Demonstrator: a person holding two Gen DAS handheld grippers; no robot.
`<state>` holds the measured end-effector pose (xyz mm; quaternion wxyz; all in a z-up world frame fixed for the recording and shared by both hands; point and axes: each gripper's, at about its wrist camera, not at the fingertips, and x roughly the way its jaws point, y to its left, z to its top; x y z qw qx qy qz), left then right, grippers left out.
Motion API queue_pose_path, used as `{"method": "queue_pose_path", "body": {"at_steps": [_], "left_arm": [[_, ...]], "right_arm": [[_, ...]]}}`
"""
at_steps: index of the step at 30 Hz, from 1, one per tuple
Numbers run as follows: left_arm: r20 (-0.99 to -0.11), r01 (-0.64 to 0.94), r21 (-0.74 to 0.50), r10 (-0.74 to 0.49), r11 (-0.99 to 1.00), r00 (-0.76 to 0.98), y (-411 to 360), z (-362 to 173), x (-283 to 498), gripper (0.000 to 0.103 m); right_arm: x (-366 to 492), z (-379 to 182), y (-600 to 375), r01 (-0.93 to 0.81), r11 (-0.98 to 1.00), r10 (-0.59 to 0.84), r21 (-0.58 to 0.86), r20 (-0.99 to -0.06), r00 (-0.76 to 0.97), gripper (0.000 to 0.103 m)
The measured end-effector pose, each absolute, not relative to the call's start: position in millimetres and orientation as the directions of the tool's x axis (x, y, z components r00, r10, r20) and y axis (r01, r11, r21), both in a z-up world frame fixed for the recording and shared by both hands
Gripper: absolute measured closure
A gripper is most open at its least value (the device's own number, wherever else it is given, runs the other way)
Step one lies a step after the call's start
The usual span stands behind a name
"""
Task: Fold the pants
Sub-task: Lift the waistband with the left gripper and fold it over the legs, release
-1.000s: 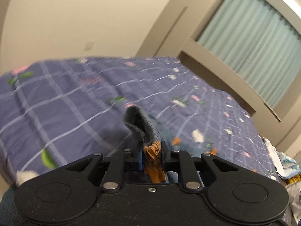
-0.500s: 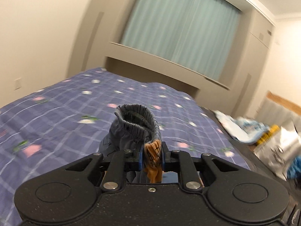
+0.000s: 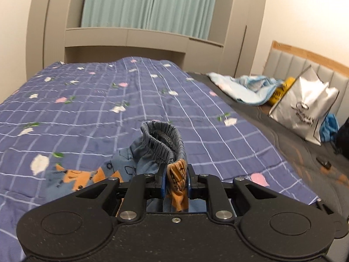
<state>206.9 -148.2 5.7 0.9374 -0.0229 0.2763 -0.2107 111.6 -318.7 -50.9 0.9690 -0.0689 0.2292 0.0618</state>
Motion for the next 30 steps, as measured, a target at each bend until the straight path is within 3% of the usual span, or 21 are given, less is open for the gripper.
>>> {"method": "queue_pose_path", "body": {"at_steps": [6, 13, 16, 19, 23, 30], "left_arm": [[-0.583, 0.395, -0.18, -0.421, 0.901, 0.695, -164.7, -20.2, 222.9, 0.081], [-0.581, 0.412, -0.29, -0.501, 0.864, 0.641, -159.0, -24.9, 225.3, 0.053], [-0.552, 0.413, -0.326, -0.526, 0.85, 0.647, -150.6, -18.8, 219.5, 0.032], [-0.516, 0.405, -0.35, -0.535, 0.845, 0.669, -138.1, -10.2, 209.5, 0.023], [-0.493, 0.326, -0.329, -0.455, 0.887, 0.741, -115.0, -5.8, 196.4, 0.004], [-0.531, 0.175, -0.225, -0.272, 0.958, 0.803, -73.1, -19.4, 181.4, 0.001]], "right_arm": [[109.7, -53.5, -328.5, -0.134, 0.989, 0.089, -0.067, -0.459, 0.884, 0.0], [110.0, -56.4, -328.9, -0.126, 0.99, 0.082, -0.062, -0.473, 0.877, 0.0], [111.2, -57.7, -327.4, -0.126, 0.99, 0.077, -0.07, -0.481, 0.874, 0.0], [113.6, -60.0, -325.2, -0.126, 0.989, 0.07, -0.081, -0.49, 0.869, 0.0], [114.8, -61.3, -323.3, -0.123, 0.988, 0.061, -0.093, -0.495, 0.867, 0.0], [115.0, -61.3, -321.2, -0.106, 0.988, 0.04, -0.107, -0.495, 0.868, 0.0]]}}
